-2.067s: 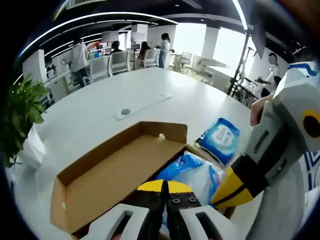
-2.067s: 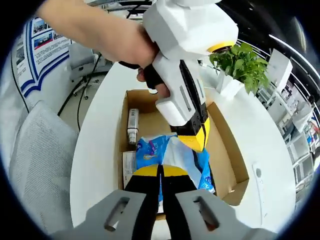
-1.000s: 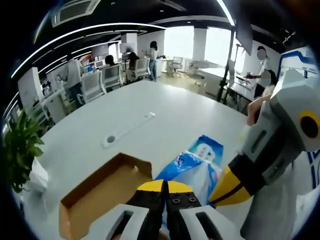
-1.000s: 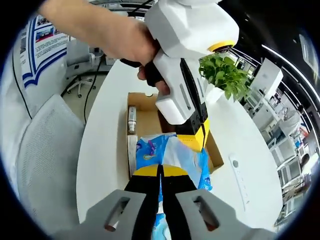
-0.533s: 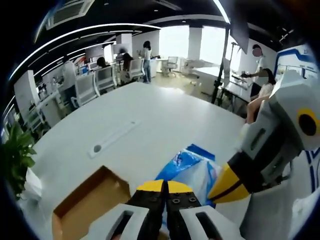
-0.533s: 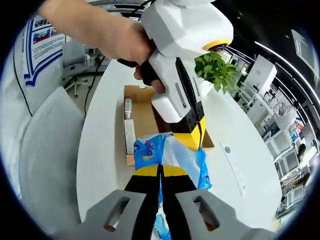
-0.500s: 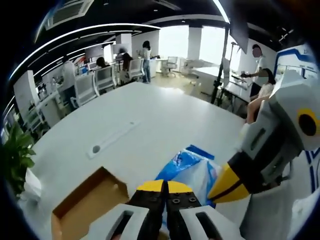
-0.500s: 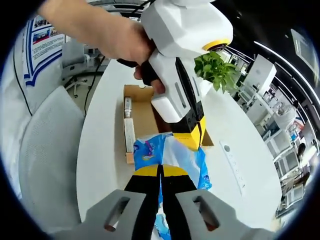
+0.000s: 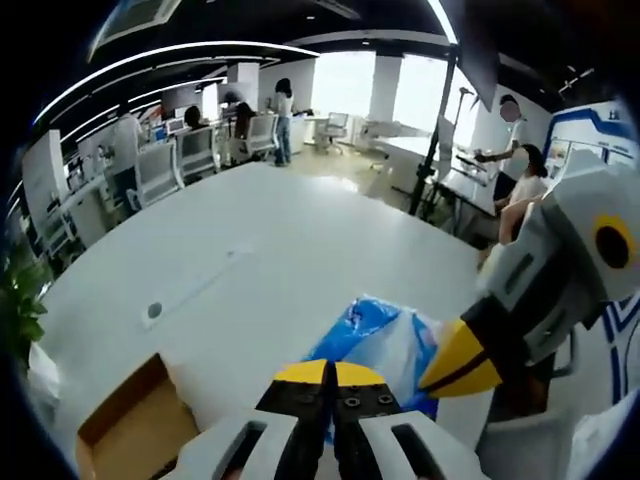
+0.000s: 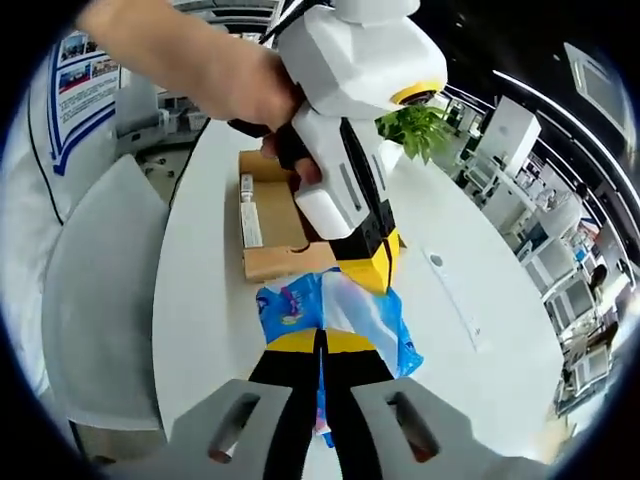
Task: Operate the shoe box by opening the lid, removing the specified soft item, and placing it in the target area until the item is outside and the box remains undamaged.
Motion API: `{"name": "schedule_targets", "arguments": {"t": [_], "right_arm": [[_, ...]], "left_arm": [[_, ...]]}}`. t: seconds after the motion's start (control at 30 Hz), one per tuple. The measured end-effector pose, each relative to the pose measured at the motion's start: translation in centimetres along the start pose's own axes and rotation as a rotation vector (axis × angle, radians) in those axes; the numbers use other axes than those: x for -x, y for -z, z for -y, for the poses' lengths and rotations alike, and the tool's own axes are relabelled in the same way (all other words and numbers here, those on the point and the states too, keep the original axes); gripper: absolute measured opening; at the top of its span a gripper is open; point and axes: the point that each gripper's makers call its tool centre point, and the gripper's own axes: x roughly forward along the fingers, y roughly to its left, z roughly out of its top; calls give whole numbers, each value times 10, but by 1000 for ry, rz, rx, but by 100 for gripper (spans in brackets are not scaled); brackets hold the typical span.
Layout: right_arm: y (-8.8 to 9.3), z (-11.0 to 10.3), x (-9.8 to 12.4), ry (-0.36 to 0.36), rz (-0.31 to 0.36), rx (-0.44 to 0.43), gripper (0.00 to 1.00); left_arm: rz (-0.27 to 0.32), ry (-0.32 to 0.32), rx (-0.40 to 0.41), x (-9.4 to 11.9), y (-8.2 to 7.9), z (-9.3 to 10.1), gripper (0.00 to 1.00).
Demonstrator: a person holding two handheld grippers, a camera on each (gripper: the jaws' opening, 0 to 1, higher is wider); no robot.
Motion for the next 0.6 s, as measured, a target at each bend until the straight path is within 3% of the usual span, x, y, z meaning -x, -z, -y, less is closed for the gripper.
{"name": "schedule_targets", "arguments": {"t": [0.2,0.6], "right_arm": [[12,1,3,0,3,-14,0],[41,21,21,24,-1,-43,0]], "left_arm": [[-1,10,-65,-13,-16,16,0],[-7,26,-77,-37,-32,32,0]]}}
